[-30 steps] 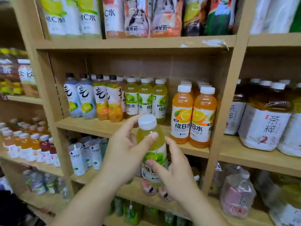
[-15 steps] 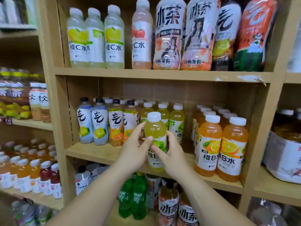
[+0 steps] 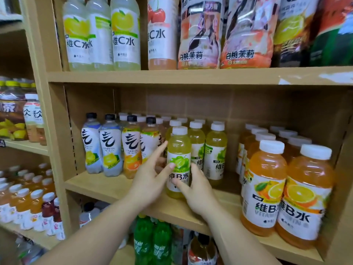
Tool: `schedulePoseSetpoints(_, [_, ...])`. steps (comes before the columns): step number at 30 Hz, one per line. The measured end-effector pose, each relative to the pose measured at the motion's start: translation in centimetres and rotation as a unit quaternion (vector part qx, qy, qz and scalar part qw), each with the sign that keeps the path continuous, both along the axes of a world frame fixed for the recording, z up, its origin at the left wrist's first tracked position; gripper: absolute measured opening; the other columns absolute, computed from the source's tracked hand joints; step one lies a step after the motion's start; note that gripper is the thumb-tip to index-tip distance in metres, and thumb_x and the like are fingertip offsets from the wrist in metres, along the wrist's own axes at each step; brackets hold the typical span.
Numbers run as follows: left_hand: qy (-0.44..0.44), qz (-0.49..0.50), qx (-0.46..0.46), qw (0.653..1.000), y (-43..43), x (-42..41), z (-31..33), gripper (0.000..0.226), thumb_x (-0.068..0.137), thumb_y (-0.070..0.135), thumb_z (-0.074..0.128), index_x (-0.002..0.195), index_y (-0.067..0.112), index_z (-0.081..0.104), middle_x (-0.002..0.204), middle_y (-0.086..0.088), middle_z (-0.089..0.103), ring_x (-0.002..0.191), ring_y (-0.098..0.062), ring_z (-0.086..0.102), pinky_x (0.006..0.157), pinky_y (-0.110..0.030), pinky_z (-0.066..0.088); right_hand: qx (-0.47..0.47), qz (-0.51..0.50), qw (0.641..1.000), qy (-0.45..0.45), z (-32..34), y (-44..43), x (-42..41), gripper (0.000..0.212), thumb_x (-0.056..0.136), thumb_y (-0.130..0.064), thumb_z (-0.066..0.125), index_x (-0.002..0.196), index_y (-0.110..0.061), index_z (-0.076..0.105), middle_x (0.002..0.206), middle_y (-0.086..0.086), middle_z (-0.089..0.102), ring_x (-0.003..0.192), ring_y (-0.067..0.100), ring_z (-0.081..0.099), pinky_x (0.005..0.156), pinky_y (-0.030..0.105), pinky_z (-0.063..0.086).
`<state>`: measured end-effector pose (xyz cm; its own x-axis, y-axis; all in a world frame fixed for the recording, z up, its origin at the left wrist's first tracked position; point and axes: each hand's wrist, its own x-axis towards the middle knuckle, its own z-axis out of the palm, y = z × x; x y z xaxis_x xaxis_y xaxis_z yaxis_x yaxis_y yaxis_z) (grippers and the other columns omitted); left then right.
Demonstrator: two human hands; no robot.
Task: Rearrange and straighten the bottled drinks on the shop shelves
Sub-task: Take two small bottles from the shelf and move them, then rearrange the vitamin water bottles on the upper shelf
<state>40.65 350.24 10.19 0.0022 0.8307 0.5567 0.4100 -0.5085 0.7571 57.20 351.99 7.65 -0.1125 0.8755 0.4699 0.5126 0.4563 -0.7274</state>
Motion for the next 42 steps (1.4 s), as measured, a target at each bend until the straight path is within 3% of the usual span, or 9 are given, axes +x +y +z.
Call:
schedulePoseSetpoints(3, [0.08,0.09,0.065,0.991,0.7,-1.0,-1.0,0.064,0.092,0.035,0.072,0.146,0.049,0.042,0.125,0.018,0.062,0.105,-0.004,0.061,0.089,-0.035,0.056,0.013,-0.016,1.0,-0.016,-0.3,0.4,0.0,0.057,0.089,-0.044,0.073,0.138,-0.029,0.049,0.13,-0.009,0.058,0.121,0.009,0.052,0.096,0.025,0.042])
schedulePoseSetpoints(6, [0.146,0.222,0.176,0.948,1.5,-2.7,-1.0,0.061,0.082,0.033,0.079,0.138,0.023,0.057,0.135,0.0,0.052,0.123,-0.02,0.05,0.102,-0.046,0.048,0.018,-0.044,0.998,-0.032,-0.3,0.6,-0.3,0.061,0.088,-0.046,0.073,0.141,-0.028,0.048,0.135,-0.009,0.057,0.125,0.009,0.051,0.099,0.023,0.041])
schedulePoseSetpoints(9, [0.154,0.286,0.18,0.929,2.6,-4.4,-0.9,0.067,0.076,0.032,0.083,0.136,0.018,0.057,0.15,-0.013,0.039,0.135,-0.036,0.04,0.109,-0.055,0.037,0.008,-0.079,0.996,-0.046,0.0,1.1,-1.1,0.06,0.088,-0.047,0.073,0.139,-0.026,0.049,0.134,-0.008,0.058,0.125,0.012,0.052,0.098,0.024,0.042])
schedulePoseSetpoints(14, [0.168,0.27,0.151,0.936,4.1,-7.8,-1.9,0.074,0.076,0.049,0.068,0.144,0.023,0.051,0.159,-0.013,0.029,0.146,-0.038,0.028,0.116,-0.058,0.026,-0.013,-0.162,0.985,-0.053,0.6,1.9,-3.5,0.053,0.087,-0.048,0.075,0.125,-0.018,0.055,0.122,0.001,0.061,0.117,0.02,0.056,0.093,0.031,0.047])
schedulePoseSetpoints(22, [0.158,0.214,0.129,0.955,5.3,-12.3,-3.1,0.074,0.079,0.057,0.063,0.144,0.024,0.048,0.156,-0.009,0.033,0.142,-0.035,0.031,0.114,-0.06,0.033,-0.018,-0.231,0.972,-0.045,0.4,2.0,-5.8,0.065,0.081,-0.055,0.078,0.132,-0.024,0.053,0.126,-0.006,0.065,0.118,0.017,0.06,0.094,0.034,0.051])
schedulePoseSetpoints(25, [0.162,0.18,0.161,0.957,5.1,-12.6,-2.9,0.074,0.078,0.062,0.054,0.142,0.025,0.046,0.155,-0.008,0.033,0.14,-0.033,0.031,0.112,-0.059,0.033,-0.014,-0.279,0.959,-0.043,0.5,1.1,-6.4,0.082,0.078,-0.063,0.075,0.142,-0.023,0.044,0.134,-0.004,0.058,0.125,0.018,0.056,0.099,0.035,0.051])
schedulePoseSetpoints(28, [0.166,0.161,0.205,0.951,5.4,-13.2,-1.2,0.073,0.077,0.062,0.052,0.139,0.024,0.046,0.149,-0.008,0.039,0.134,-0.035,0.036,0.109,-0.058,0.036,0.057,-0.321,0.945,-0.04,2.1,0.1,-7.6,0.081,0.077,-0.074,0.064,0.14,-0.029,0.041,0.128,-0.008,0.053,0.122,0.015,0.052,0.099,0.039,0.052])
schedulePoseSetpoints(36, [0.241,0.186,0.301,0.904,7.1,-15.4,6.9,0.062,0.075,0.052,0.071,0.124,0.014,0.067,0.122,-0.014,0.057,0.119,-0.043,0.049,0.098,-0.054,0.04,0.162,-0.33,0.915,-0.165,9.4,-2.3,-12.1,0.06,0.091,-0.059,0.061,0.14,-0.026,0.049,0.122,-0.006,0.045,0.121,0.016,0.04,0.097,0.033,0.044])
schedulePoseSetpoints(42, [0.126,0.105,0.463,0.871,2.5,-17.1,12.8,0.047,0.082,0.037,0.071,0.118,0.006,0.07,0.119,-0.013,0.064,0.11,-0.035,0.056,0.098,-0.042,0.04,0.458,-0.268,0.836,-0.137,16.0,-6.0,-14.6,0.029,0.093,-0.032,0.065,0.111,-0.009,0.071,0.108,0.004,0.064,0.102,0.021,0.06,0.09,0.028,0.047])
